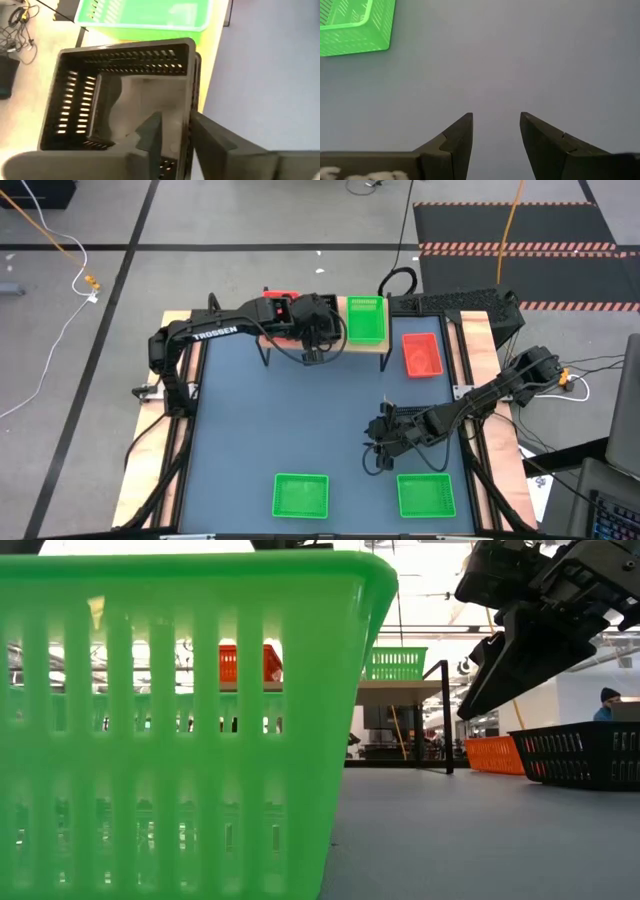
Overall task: Stack baskets on shelf by color
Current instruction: Stack the left black bin on the other black bin on the shelf, then stack the left green bin on the other green bin on the shelf
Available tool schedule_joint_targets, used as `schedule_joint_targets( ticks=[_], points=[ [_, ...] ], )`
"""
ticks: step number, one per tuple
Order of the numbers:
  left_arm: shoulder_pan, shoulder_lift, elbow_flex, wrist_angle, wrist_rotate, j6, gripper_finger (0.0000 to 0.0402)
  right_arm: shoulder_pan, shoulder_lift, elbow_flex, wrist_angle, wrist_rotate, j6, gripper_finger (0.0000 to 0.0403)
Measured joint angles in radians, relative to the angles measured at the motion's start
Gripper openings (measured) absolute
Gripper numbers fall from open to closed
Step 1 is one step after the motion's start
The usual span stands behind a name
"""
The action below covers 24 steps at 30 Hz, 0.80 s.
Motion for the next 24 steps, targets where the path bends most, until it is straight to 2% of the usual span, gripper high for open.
schedule_joint_targets(
  ticks=[6, 11, 18, 24],
  points=[
    [-0.007, -0.011, 0.0, 0.001, -0.043, 0.009, 0.017, 0.0, 0.0, 0.0, 0.0, 0.003, -0.015, 0.0157],
    [-0.057, -0.068, 0.0, 0.017, -0.045, 0.028, 0.0196, 0.0, -0.008, 0.0, -0.014, -0.001, -0.043, 0.0157],
    [-0.185, -0.144, 0.0, -0.017, -0.042, -0.033, 0.0201, 0.0, -0.115, 0.0, -0.134, 0.005, -0.049, 0.0157],
    [-0.283, -0.149, -0.019, -0.124, -0.037, -0.232, 0.0193, -0.002, -0.267, 0.0, -0.265, 0.092, -0.013, 0.0157]
  ],
)
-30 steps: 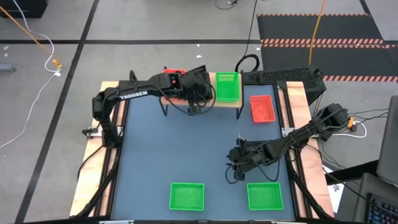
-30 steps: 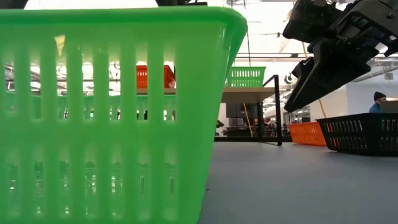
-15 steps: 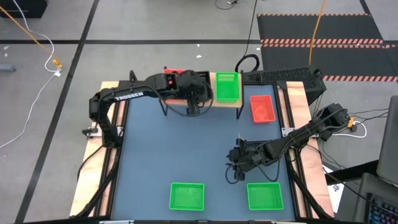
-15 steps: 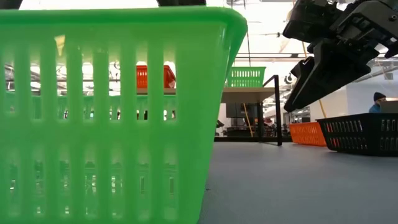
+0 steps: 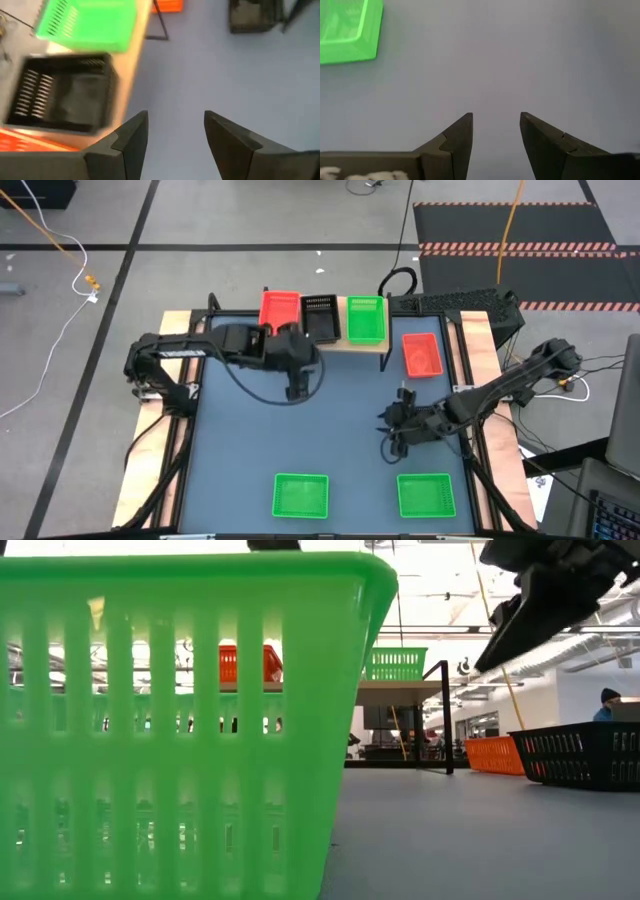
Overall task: Stack baskets on shelf by color
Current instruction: Stack the left green bin on the other green bin on the shelf
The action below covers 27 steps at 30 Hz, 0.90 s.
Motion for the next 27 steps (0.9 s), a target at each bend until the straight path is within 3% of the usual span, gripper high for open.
schedule_joint_targets(
  ticks=[9, 19, 27],
  points=[
    [-0.235, 0.004, -0.263, -0.007, 0.231, 0.114, 0.0167, 0.003, -0.069, -0.029, -0.031, 0.018, 0.011, 0.0157],
    [-0.516, 0.005, -0.498, 0.313, 0.23, 0.396, 0.0143, -0.018, -0.068, -0.203, 0.252, 0.018, 0.009, 0.0157],
    [-0.623, 0.005, -0.599, 0.434, 0.185, 0.471, 0.0143, -0.018, -0.068, -0.274, 0.448, 0.009, -0.064, 0.0157]
  ],
)
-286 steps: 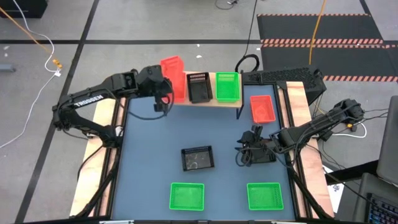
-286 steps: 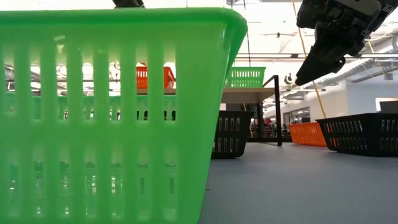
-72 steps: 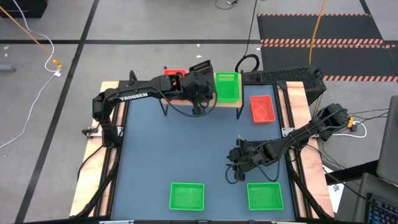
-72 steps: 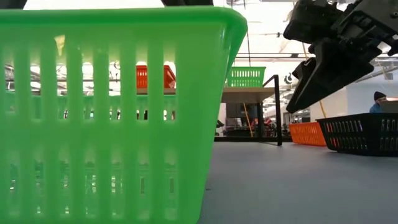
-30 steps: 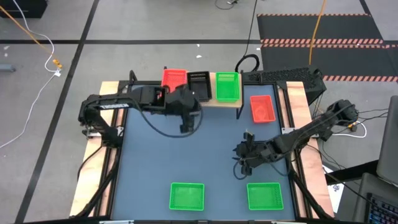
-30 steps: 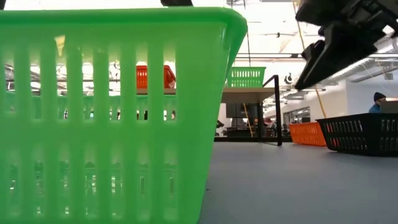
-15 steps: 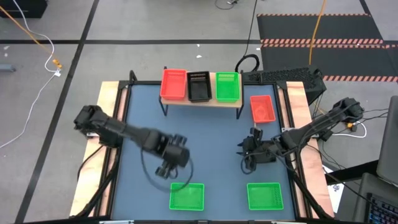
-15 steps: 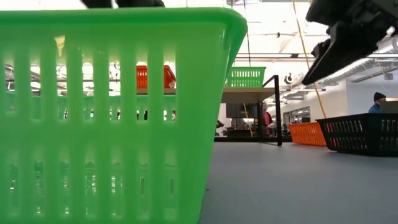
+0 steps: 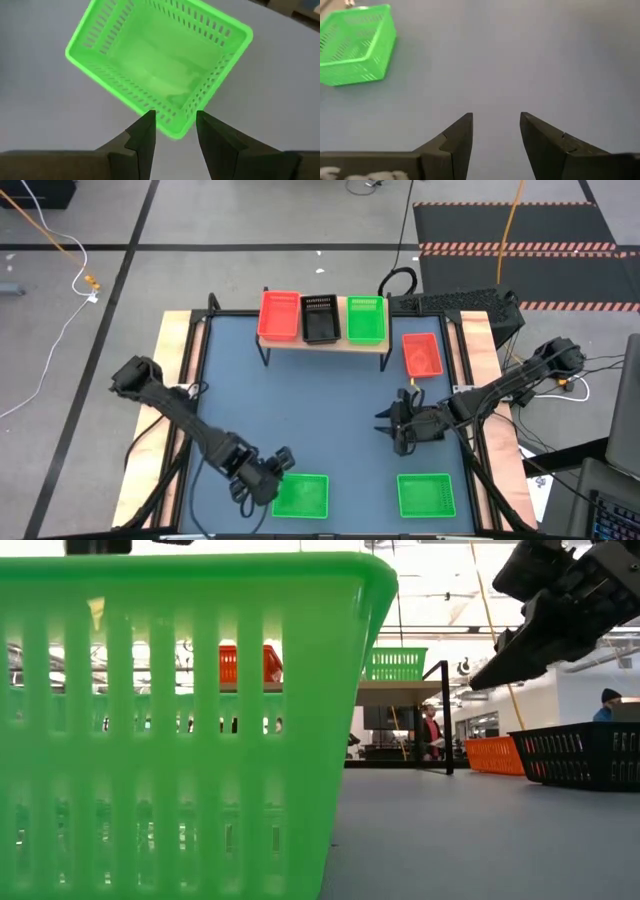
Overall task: Stack baskets on shelf by color
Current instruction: Stack the left green bin on the other green bin on the shelf
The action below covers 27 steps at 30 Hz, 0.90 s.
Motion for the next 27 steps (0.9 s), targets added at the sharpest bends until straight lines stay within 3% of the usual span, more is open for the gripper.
schedule_joint_targets(
  ticks=[6, 11, 18, 27],
  points=[
    [-0.029, 0.0, -0.062, 0.084, -0.008, 0.02, 0.0143, 0.0, 0.0, -0.018, 0.1, -0.026, -0.075, 0.0157],
    [-0.035, 0.0, -0.101, 0.091, -0.015, 0.051, 0.0143, 0.001, 0.0, -0.018, 0.105, -0.026, -0.144, 0.0157],
    [-0.036, 0.022, -0.153, 0.229, -0.018, 0.103, 0.0143, 0.002, 0.0, -0.018, 0.122, -0.059, -0.204, 0.0157],
    [-0.036, 0.088, -0.154, 0.228, -0.019, 0.128, 0.0126, 0.002, 0.0, -0.018, 0.149, -0.078, -0.206, 0.0157]
  ],
)
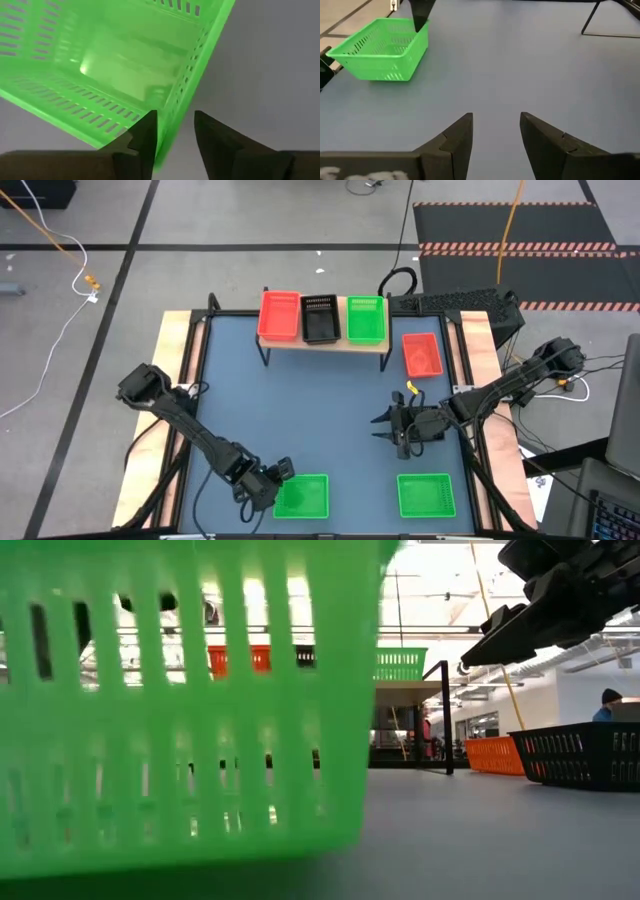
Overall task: Stack baskets on shelf by color
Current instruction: Stack the left green bin on the other green bin on the shelf
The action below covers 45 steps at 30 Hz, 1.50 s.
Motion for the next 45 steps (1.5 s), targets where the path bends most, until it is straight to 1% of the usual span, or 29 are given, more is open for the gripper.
schedule_joint_targets(
  ticks=[2, 7, 8, 12, 16, 20, 22, 24, 27, 31, 33, 35, 38, 41, 43, 45],
  points=[
    [0.001, -0.001, 0.0, 0.019, 0.0, -0.013, 0.0101, 0.0, 0.0, 0.0, 0.0, 0.0, 0.002, 0.0157],
    [0.007, -0.039, 0.012, 0.028, -0.002, -0.031, 0.0019, 0.0, 0.0, 0.0, 0.0, 0.001, 0.002, 0.0157],
    [0.01, -0.048, 0.02, 0.029, -0.003, -0.034, 0.0012, 0.0, 0.0, 0.0, 0.0, 0.001, 0.002, 0.0157],
    [0.02, -0.091, 0.083, 0.036, -0.032, -0.105, 0.0015, 0.0, 0.0, 0.0, 0.0, 0.001, 0.002, 0.0157],
    [0.052, -0.122, 0.172, 0.028, -0.08, -0.249, 0.0008, 0.0, 0.0, 0.0, 0.001, 0.009, 0.003, 0.0157],
    [0.116, -0.147, 0.287, -0.011, -0.15, -0.389, 0.0012, 0.0, 0.0, 0.0, 0.013, 0.088, 0.066, 0.0157],
    [0.161, -0.146, 0.35, -0.041, -0.166, -0.44, 0.0013, 0.0, 0.0, 0.0, 0.018, 0.135, 0.108, 0.0157],
    [0.209, -0.144, 0.402, -0.09, -0.173, -0.45, 0.001, 0.0, 0.0, 0.0, 0.029, 0.162, 0.143, 0.0157],
    [0.297, -0.145, 0.453, -0.098, -0.172, -0.468, 0.0007, 0.0, 0.0, 0.0, 0.047, 0.167, 0.165, 0.0157],
    [0.442, -0.143, 0.499, -0.11, -0.165, -0.565, 0.0021, 0.0, 0.0, 0.0, 0.09, 0.168, 0.167, 0.0157],
    [0.514, -0.143, 0.522, -0.116, -0.152, -0.569, 0.0021, 0.0, 0.0, 0.0, 0.099, 0.168, 0.159, 0.0157],
    [0.585, -0.137, 0.55, -0.112, -0.141, -0.559, 0.0013, 0.0, 0.0, 0.0, 0.102, 0.168, 0.152, 0.0157],
    [0.683, -0.112, 0.62, -0.107, -0.115, -0.532, 0.0008, 0.0, 0.0, -0.002, 0.097, 0.167, 0.136, 0.0157],
    [0.769, -0.063, 0.708, -0.094, -0.048, -0.496, 0.0021, 0.0, 0.0, -0.024, 0.113, 0.166, 0.116, 0.0157],
    [0.811, -0.015, 0.771, -0.097, -0.039, -0.482, 0.0027, -0.001, 0.0, -0.041, 0.117, 0.166, 0.106, 0.0157],
    [0.842, 0.036, 0.827, -0.105, -0.035, -0.46, 0.0024, -0.003, 0.0, -0.058, 0.119, 0.166, 0.108, 0.0157]
  ],
)
